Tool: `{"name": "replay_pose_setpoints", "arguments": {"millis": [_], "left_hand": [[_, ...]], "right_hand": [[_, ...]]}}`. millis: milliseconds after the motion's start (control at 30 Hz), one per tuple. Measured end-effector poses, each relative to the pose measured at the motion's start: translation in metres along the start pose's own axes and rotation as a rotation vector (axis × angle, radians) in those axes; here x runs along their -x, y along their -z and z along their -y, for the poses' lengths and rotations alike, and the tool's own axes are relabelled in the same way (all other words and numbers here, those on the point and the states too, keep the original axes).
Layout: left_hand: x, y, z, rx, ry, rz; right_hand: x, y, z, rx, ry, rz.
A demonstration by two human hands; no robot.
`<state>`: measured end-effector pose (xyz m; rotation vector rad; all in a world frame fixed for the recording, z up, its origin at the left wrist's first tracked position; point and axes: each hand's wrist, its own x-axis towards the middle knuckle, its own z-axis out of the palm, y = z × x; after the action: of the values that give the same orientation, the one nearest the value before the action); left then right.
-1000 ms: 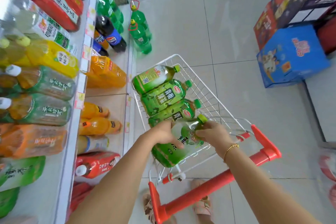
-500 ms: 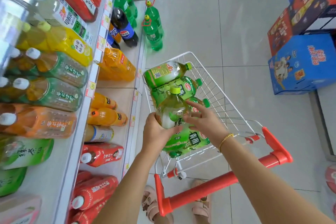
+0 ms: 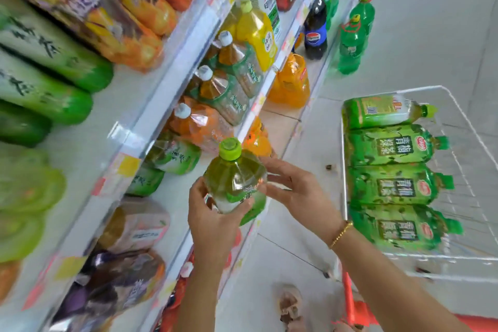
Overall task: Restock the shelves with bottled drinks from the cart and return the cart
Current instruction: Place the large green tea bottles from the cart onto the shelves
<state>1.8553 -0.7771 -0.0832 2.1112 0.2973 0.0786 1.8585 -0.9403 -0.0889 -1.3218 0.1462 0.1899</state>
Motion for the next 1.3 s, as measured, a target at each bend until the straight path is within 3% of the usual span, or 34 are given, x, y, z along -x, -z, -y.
{"name": "replay_pose_setpoints", "arguments": {"millis": [67, 133, 267, 400, 633, 700, 833, 1000, 1167, 1200, 1300], "left_hand": [[-0.007, 0.021, 0.018, -0.008, 0.027, -0.064], [-0.014, 0.038, 0.032, -0.009, 0.052, -0.092], [-0.026, 0.046, 0.043, -0.004, 0.052, -0.019], [-0.032, 0.020, 0.036, 0.039, 0.043, 0.029], [-0.038, -0.051, 0.006, 0.115, 0.068, 0.036], [-0.039, -0.071, -0.005, 0.117, 0.064, 0.042], [-0.040, -0.104, -0.023, 0.116, 0.070, 0.064], [-0.040, -0.129, -0.028, 0.062, 0.084, 0.041], [-0.039, -0.140, -0.029, 0.044, 0.110, 0.050], [-0.039, -0.142, -0.029, 0.042, 0.116, 0.053], [-0.040, -0.149, -0.030, 0.041, 0.130, 0.054]], "right_hand": [[-0.013, -0.022, -0.010, 0.034, -0.024, 0.045], [-0.026, -0.027, -0.018, 0.131, -0.051, -0.021], [-0.052, 0.024, -0.029, 0.375, -0.081, -0.416], [-0.065, 0.098, -0.034, 0.588, -0.218, -0.696], [-0.089, 0.210, -0.028, 0.535, -0.447, -1.018], [-0.094, 0.242, -0.024, 0.465, -0.553, -0.990], [-0.109, 0.293, -0.023, 0.287, -0.716, -0.726], [-0.115, 0.320, -0.034, -0.283, -0.650, -0.864], [-0.102, 0.318, -0.045, -0.174, -0.587, -0.722], [-0.098, 0.316, -0.048, -0.116, -0.500, -0.715], [-0.092, 0.303, -0.046, -0.354, -0.244, -0.676]]}}
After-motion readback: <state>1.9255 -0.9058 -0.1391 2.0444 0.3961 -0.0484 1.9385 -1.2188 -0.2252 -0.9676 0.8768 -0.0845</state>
